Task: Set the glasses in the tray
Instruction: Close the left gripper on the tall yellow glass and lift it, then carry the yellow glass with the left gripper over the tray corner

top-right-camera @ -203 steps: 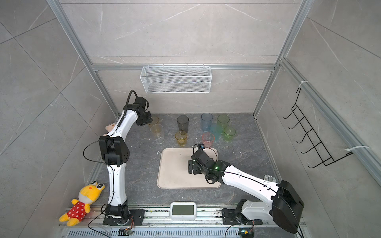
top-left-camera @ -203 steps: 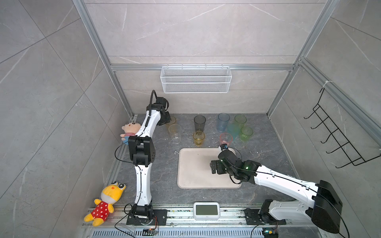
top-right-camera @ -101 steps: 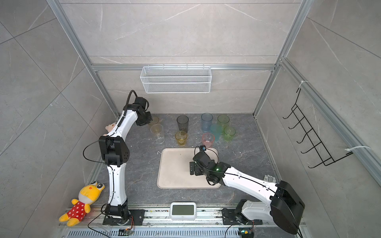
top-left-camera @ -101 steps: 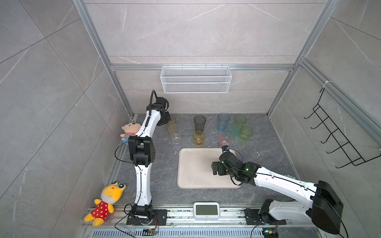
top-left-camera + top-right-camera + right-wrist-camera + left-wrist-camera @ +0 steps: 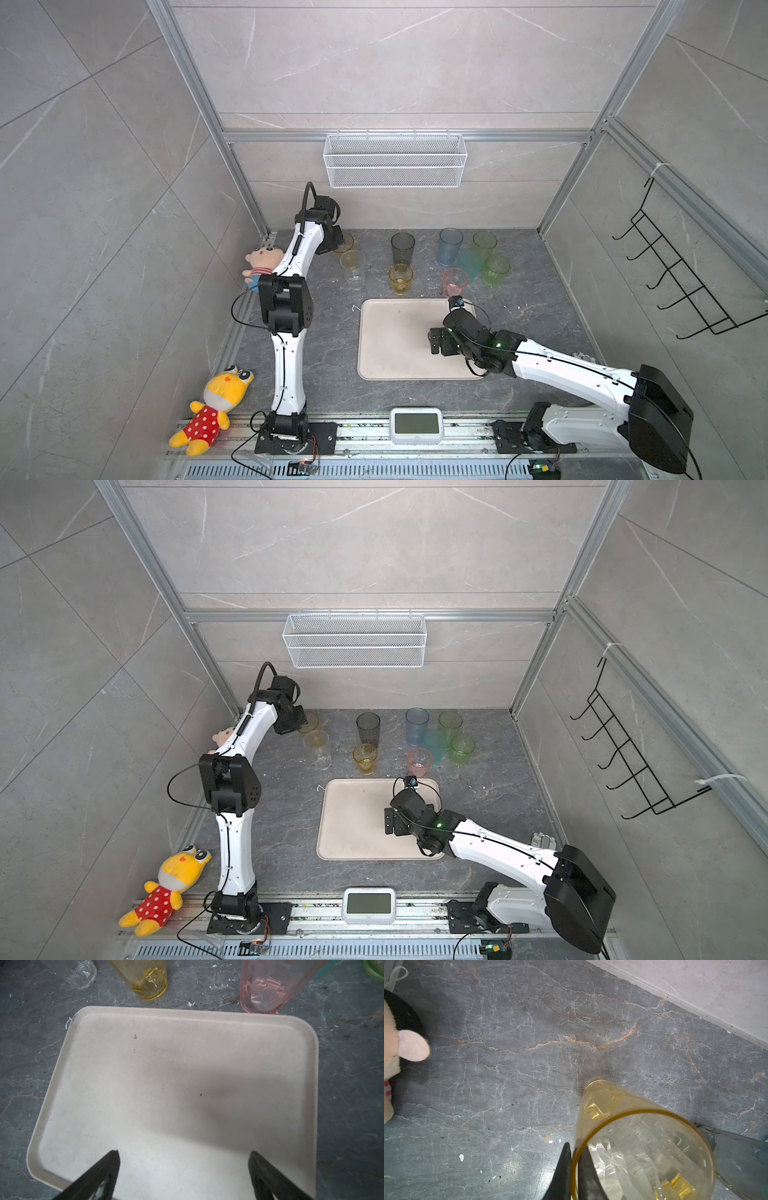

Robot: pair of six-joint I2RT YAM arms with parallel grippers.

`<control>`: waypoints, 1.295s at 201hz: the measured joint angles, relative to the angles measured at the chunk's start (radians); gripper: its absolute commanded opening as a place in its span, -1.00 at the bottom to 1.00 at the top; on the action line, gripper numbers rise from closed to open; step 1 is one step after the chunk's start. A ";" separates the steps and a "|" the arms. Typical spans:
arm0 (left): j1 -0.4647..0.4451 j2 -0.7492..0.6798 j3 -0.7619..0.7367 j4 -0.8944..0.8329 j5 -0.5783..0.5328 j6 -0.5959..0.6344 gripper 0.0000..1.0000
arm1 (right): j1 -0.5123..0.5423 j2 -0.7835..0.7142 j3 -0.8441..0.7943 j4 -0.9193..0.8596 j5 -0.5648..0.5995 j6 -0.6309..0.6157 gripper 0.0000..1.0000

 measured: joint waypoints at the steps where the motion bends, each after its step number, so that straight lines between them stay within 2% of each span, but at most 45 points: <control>1: 0.000 0.000 0.000 0.000 0.000 0.000 -0.92 | 0.000 0.000 -0.001 0.001 0.000 0.000 0.96; 34: 0.003 0.000 0.000 0.000 0.001 0.001 -1.00 | 0.000 0.000 -0.007 0.005 0.000 0.005 0.96; 112: 0.007 -0.033 -0.011 -0.047 -0.013 0.016 -1.00 | 0.000 0.000 -0.007 0.017 0.000 0.007 0.96; 186: 0.009 -0.261 -0.024 -0.206 -0.103 0.026 -1.00 | 0.000 0.000 -0.007 0.018 -0.002 0.007 0.96; 260: -0.004 -0.436 -0.072 -0.387 -0.100 0.038 -1.00 | 0.000 0.000 -0.007 0.018 -0.005 0.007 0.96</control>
